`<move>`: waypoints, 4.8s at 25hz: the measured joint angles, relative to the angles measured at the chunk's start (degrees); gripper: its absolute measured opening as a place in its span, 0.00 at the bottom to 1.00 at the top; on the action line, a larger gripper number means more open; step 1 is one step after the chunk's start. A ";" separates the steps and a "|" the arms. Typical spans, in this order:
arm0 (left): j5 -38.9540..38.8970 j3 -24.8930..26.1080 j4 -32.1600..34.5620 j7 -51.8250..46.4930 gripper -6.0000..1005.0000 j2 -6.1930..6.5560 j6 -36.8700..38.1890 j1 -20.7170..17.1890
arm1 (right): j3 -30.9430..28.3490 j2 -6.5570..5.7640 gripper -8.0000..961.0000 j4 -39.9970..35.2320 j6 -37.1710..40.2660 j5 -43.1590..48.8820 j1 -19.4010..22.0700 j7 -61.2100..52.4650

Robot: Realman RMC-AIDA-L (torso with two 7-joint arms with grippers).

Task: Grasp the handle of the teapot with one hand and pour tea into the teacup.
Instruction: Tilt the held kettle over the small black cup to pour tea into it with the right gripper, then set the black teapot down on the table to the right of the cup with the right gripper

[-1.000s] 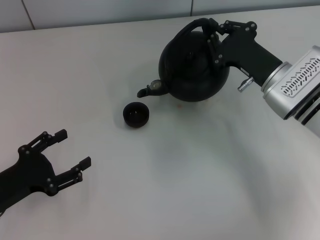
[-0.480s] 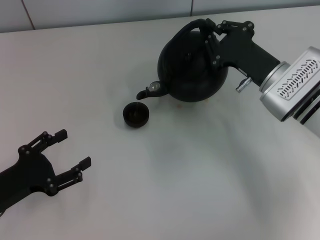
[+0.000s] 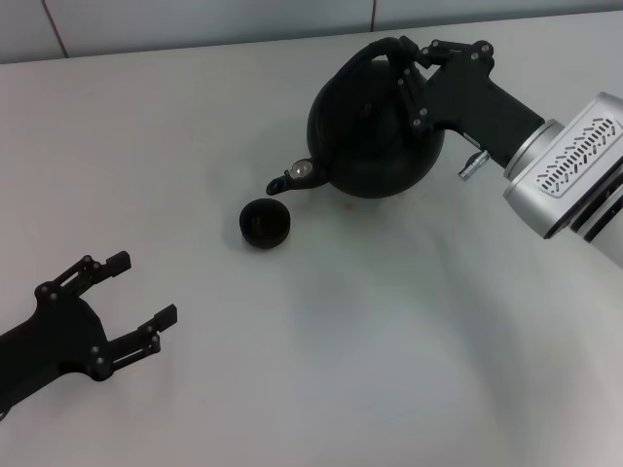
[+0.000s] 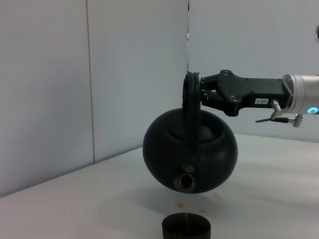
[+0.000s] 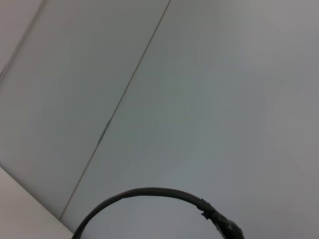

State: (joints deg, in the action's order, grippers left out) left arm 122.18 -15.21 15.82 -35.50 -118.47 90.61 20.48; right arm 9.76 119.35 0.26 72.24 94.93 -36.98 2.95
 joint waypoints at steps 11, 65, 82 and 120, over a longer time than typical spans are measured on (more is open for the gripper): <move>-0.47 0.00 -0.09 0.00 0.86 0.00 -0.18 0.24 | 0.00 0.00 0.08 0.01 -0.16 0.00 -0.03 -0.13; -0.63 0.00 -0.47 0.09 0.86 -0.02 -0.16 0.84 | -7.58 -0.09 0.08 -0.07 -0.69 -1.51 5.92 -23.85; -0.63 0.00 -0.80 0.09 0.86 0.00 -0.26 0.97 | -7.20 -0.09 0.08 0.35 -5.11 -1.40 5.26 -23.60; -1.52 0.00 -0.89 -0.27 0.86 0.00 -0.26 0.95 | -7.64 -0.09 0.65 0.01 -4.71 -1.51 6.08 -23.77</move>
State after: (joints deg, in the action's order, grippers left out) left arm 120.67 -15.21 14.94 -35.77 -118.47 90.35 21.43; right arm 2.11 119.27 0.27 67.53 93.42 -30.90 -20.82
